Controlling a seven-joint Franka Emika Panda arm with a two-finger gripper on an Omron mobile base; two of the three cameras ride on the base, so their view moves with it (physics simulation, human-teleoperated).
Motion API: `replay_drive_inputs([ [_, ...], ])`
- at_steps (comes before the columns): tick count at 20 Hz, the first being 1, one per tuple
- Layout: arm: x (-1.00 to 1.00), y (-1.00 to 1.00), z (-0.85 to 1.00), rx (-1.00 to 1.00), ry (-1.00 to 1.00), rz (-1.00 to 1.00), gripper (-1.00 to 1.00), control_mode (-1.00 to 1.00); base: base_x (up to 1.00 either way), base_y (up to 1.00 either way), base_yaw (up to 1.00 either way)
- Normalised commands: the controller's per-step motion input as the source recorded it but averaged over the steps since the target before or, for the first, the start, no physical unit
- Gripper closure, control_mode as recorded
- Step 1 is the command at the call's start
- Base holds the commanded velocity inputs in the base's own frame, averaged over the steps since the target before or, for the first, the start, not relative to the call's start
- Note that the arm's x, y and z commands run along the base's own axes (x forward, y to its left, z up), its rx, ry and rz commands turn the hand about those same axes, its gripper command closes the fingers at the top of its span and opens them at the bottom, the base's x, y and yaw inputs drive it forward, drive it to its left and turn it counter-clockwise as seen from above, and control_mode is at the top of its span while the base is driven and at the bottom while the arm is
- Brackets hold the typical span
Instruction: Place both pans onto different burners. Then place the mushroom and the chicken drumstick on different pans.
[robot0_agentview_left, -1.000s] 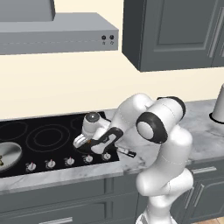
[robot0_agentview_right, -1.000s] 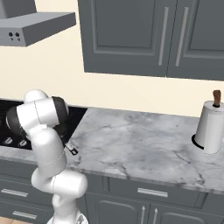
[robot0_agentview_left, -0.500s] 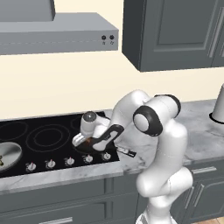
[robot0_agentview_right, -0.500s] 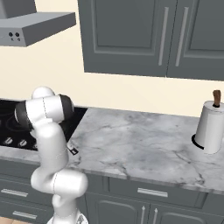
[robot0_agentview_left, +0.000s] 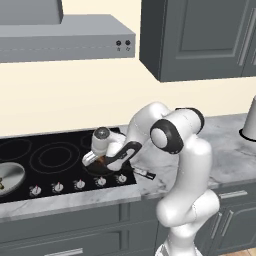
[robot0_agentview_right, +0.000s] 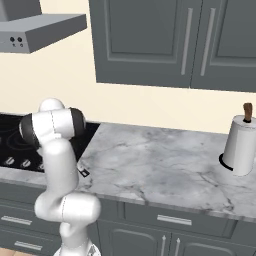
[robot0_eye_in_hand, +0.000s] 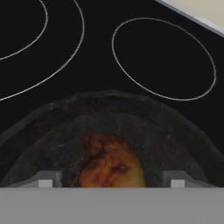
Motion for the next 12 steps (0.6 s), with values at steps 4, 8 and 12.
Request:
replay_drive_inputs([
  [4,-0.02,0.10,0.59,0.00,-0.04,0.00,-1.00,-1.00,0.00,0.00,0.00],
  [8,-0.08,0.03,0.42,0.00,-0.03,0.00,-1.00,-1.00,0.00,0.00,0.00],
  [12,-0.19,0.00,0.32,0.00,-0.01,0.00,-1.00,-1.00,0.00,0.00,0.00],
])
